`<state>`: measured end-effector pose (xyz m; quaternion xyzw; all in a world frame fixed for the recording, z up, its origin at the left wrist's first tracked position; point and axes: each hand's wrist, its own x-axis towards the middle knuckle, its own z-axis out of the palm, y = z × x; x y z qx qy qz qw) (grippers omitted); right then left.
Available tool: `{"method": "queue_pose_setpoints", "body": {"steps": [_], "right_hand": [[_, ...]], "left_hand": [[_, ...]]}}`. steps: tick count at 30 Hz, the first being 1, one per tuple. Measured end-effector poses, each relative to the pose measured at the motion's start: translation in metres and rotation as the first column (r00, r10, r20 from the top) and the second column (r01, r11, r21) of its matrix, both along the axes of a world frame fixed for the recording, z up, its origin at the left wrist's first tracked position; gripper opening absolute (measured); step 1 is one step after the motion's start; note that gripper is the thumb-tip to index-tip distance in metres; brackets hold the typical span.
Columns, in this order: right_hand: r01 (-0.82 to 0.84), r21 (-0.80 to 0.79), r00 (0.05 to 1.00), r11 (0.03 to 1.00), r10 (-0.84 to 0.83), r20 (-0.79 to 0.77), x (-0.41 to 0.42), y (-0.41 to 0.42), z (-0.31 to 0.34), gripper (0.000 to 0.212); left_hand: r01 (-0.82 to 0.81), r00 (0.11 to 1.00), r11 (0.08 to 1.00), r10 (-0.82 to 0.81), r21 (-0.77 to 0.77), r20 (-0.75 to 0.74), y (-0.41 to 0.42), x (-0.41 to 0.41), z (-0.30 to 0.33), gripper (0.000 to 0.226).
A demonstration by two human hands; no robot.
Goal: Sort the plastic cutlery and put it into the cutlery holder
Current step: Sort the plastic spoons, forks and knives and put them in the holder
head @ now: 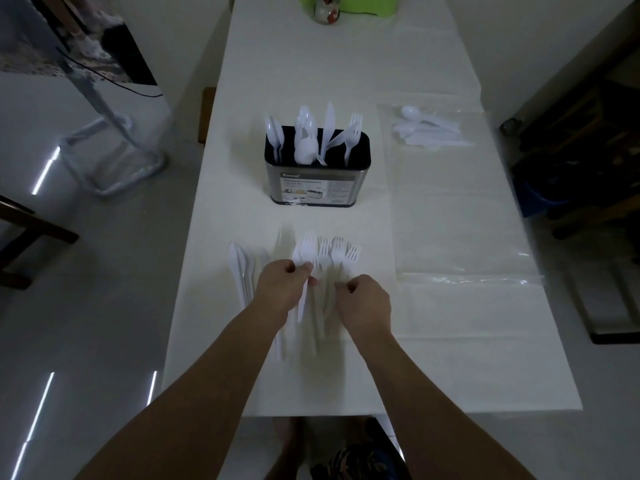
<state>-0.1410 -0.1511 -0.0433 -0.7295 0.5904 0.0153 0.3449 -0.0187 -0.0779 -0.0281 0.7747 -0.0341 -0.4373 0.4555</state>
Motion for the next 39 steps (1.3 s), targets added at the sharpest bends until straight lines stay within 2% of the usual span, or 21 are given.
{"method": "queue_pose_setpoints", "body": {"steps": [3, 7, 10, 12, 14, 16, 18, 20, 23, 25, 27, 31, 33, 39], "right_hand": [[-0.001, 0.057, 0.997, 0.998, 0.006, -0.08, 0.006, -0.003, -0.007, 0.032], [0.029, 0.123, 0.999, 0.992, -0.024, -0.038, 0.012, -0.007, -0.008, 0.028], [0.082, 0.138, 0.993, 0.987, -0.093, 0.069, 0.011, -0.006, -0.003, 0.037], [0.049, 0.128, 0.982, 0.991, -0.071, 0.173, 0.011, -0.001, 0.001, 0.04], [-0.004, 0.134, 0.96, 0.991, -0.034, 0.279, 0.014, 0.007, 0.003, 0.032], [-0.088, 0.153, 0.946, 0.984, 0.035, 0.321, 0.017, 0.014, 0.005, 0.026], [-0.19, 0.14, 0.942, 0.972, 0.14, 0.305, 0.021, 0.019, 0.008, 0.026], [-0.274, 0.096, 0.936, 0.957, 0.243, 0.253, 0.025, 0.022, 0.011, 0.027], [-0.384, 0.01, 0.913, 0.923, 0.377, 0.156, 0.032, 0.021, 0.016, 0.029], [-0.412, 0.007, 0.904, 0.911, 0.407, 0.131, 0.034, 0.022, 0.017, 0.029], [-0.356, -0.017, 0.932, 0.934, 0.356, 0.067, 0.031, 0.021, 0.013, 0.029], [-0.104, -0.122, 0.989, 0.987, 0.09, -0.12, 0.018, 0.014, -0.004, 0.03], [-0.073, -0.072, 0.985, 0.995, 0.061, -0.162, 0.016, 0.012, -0.011, 0.031], [-0.042, 0.069, 0.99, 0.997, 0.051, -0.128, 0.017, 0.002, -0.016, 0.028]], "left_hand": [[-0.058, 0.995, 0.998, 0.056, -0.031, -0.077, 0.001, 0.001, 0.0, 0.023], [-0.11, 0.988, 0.99, 0.1, -0.085, -0.114, 0.003, 0.002, 0.001, 0.022], [-0.143, 0.984, 0.98, 0.125, -0.136, -0.127, 0.003, 0.002, 0.003, 0.016], [-0.154, 0.981, 0.976, 0.132, -0.153, -0.143, 0.002, 0.002, 0.004, 0.011], [-0.157, 0.979, 0.975, 0.133, -0.156, -0.155, 0.0, 0.003, 0.002, 0.009], [-0.135, 0.987, 0.982, 0.121, -0.135, -0.108, -0.002, 0.005, -0.002, 0.016], [-0.089, 0.996, 0.991, 0.086, -0.102, -0.034, -0.003, 0.006, -0.005, 0.029], [-0.067, 0.997, 0.993, 0.064, -0.1, -0.036, -0.001, 0.007, -0.005, 0.036], [-0.008, 1.0, 0.996, 0.007, -0.092, -0.012, 0.002, 0.007, -0.005, 0.031], [-0.016, 1.0, 0.997, 0.017, -0.071, 0.018, 0.004, 0.01, -0.007, 0.029], [-0.102, 0.995, 0.992, 0.1, -0.078, -0.025, 0.004, 0.013, -0.009, 0.027], [-0.211, 0.968, 0.974, 0.196, -0.08, -0.157, 0.008, 0.019, -0.011, 0.021], [-0.212, 0.967, 0.975, 0.199, -0.068, -0.162, 0.01, 0.02, -0.011, 0.018], [-0.197, 0.966, 0.979, 0.185, -0.05, -0.179, 0.01, 0.016, -0.012, 0.02]]}}
